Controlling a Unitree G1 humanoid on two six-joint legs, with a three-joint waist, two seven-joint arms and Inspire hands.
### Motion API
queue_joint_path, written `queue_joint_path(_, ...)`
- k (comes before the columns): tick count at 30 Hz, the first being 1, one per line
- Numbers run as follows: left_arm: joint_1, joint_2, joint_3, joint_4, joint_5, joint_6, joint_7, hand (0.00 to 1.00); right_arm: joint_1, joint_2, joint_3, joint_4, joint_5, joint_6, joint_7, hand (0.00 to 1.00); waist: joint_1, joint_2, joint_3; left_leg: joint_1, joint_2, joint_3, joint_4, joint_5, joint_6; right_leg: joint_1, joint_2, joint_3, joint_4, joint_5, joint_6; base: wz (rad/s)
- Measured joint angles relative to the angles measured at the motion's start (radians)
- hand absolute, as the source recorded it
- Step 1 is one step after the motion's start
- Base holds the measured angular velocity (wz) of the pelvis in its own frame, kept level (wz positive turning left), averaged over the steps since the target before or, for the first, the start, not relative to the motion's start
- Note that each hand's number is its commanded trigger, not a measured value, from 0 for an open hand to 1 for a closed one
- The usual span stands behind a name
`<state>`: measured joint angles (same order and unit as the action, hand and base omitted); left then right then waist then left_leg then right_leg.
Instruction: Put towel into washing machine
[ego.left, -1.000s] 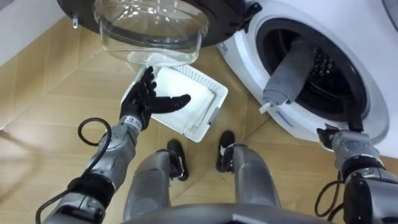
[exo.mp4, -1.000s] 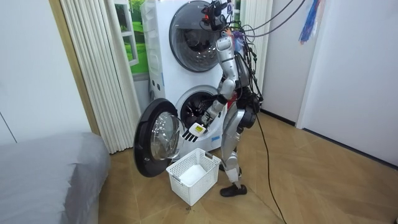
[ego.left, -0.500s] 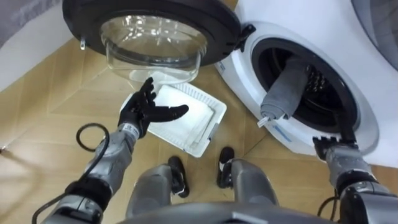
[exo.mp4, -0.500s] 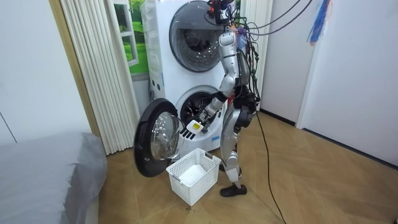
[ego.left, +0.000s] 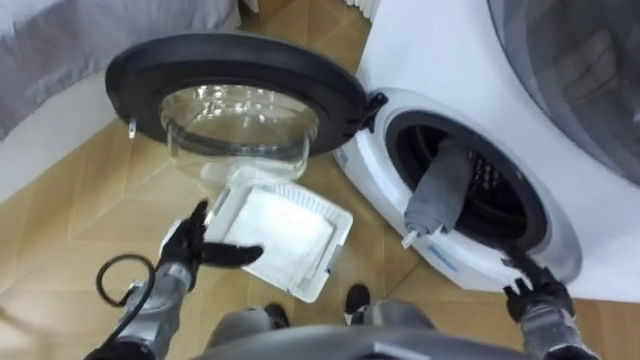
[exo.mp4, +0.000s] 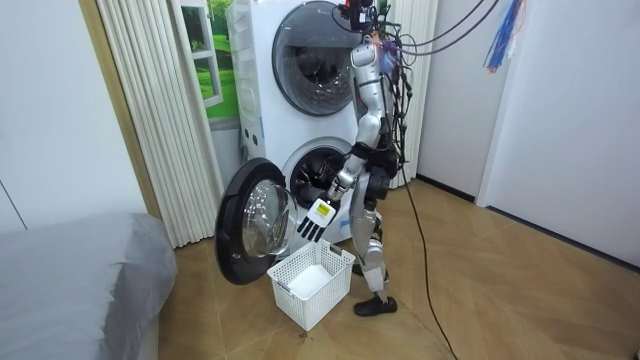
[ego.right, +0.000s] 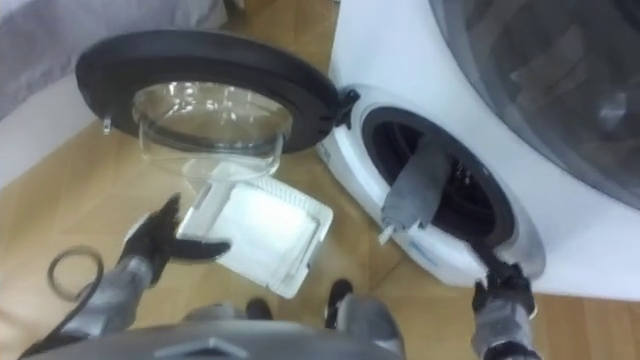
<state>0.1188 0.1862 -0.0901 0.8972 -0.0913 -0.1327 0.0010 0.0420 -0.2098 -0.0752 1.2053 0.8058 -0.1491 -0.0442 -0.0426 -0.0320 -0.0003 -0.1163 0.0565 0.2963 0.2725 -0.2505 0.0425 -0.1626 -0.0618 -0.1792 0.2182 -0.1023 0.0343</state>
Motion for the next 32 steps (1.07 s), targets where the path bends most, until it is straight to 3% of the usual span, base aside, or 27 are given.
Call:
queue_joint_path(6,0.025,0.001,0.018,0.128,0.043,-0.002,0.037,0.0,0.019,0.017,0.087,0.041,-0.34,0.021,0.036,0.0,0.019,0.011,-0.0021,0.104,-0.001,0.002,-0.077,0.009,-0.014,0.069,0.014,-0.016,-0.018,-0.001,0.0,-0.11)
queue_joint_path(11,0.038,-0.005,0.044,0.187,0.067,0.001,0.041,0.0,0.031,0.018,0.102,0.048,-0.487,0.042,0.062,0.0,0.023,0.011,0.0032,0.15,-0.002,-0.001,-0.097,0.01,-0.016,0.113,0.019,-0.018,-0.037,-0.001,0.0,-0.02)
queue_joint_path(17,0.071,-0.02,0.102,0.205,0.065,0.021,0.085,0.0,0.047,0.049,0.124,0.048,-0.54,0.065,0.069,0.0,0.028,-0.002,0.011,0.191,-0.003,-0.003,-0.116,0.009,-0.018,0.166,0.024,-0.014,-0.07,-0.002,0.001,0.0)
queue_joint_path(24,0.081,-0.057,0.167,0.218,0.064,0.025,0.106,0.0,0.057,0.054,0.119,0.077,-0.537,0.065,0.069,0.0,0.04,0.008,0.0088,0.214,-0.001,-0.023,-0.122,0.007,-0.022,0.199,0.03,-0.013,-0.084,-0.003,0.002,0.06)
queue_joint_path(32,0.082,-0.061,0.177,0.223,0.063,0.044,0.114,0.0,0.056,0.055,0.112,0.088,-0.537,0.086,0.071,0.0,0.051,0.008,0.0075,0.22,-0.002,-0.038,-0.119,0.007,-0.022,0.213,0.03,-0.013,-0.085,-0.003,0.002,0.04)
